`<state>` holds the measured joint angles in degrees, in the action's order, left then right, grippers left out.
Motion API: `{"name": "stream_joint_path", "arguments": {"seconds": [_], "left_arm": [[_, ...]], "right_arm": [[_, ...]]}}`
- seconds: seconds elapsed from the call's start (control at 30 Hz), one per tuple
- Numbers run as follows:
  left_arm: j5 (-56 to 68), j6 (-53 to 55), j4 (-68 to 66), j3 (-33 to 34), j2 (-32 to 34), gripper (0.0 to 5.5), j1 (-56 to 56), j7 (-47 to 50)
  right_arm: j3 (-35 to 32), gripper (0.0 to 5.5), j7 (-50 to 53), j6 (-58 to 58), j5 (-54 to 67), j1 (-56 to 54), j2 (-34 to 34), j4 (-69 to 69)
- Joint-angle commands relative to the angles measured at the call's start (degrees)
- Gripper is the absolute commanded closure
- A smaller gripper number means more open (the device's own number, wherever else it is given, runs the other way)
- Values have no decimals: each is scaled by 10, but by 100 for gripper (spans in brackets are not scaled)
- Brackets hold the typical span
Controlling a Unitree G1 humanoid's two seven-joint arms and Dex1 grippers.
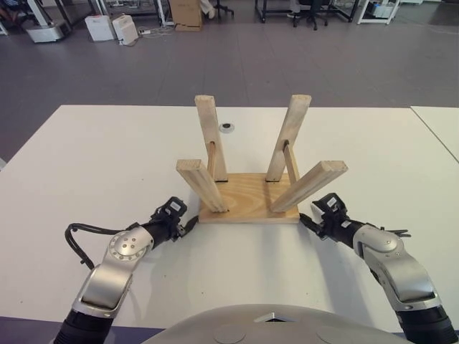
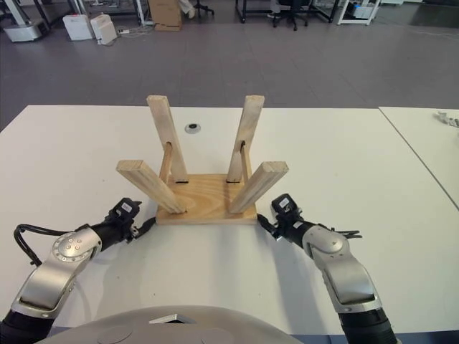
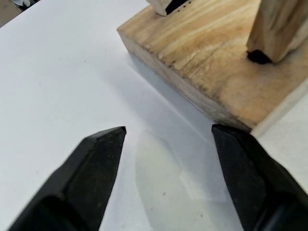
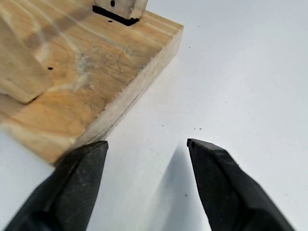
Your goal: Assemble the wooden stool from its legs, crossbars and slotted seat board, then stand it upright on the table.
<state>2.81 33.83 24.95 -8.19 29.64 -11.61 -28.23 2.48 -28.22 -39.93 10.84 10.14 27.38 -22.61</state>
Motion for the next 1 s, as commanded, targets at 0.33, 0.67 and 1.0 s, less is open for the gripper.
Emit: {"name": "stream_joint_path", "arguments": {"seconds": [0.33,0.67,1.0], "left_arm": [[191,131,211,118,41,216,56,-85],[114,-66,3,190,197,216,-19,-218],[108,-181,-196,-2,160,236,226,-397]], "right_arm": [[-132,239,-88,-241,263,-150,71,-223],[-8,239,-198,55,39,-78,259,-28],[88,239,-354,178,51,-232,190,131]]}}
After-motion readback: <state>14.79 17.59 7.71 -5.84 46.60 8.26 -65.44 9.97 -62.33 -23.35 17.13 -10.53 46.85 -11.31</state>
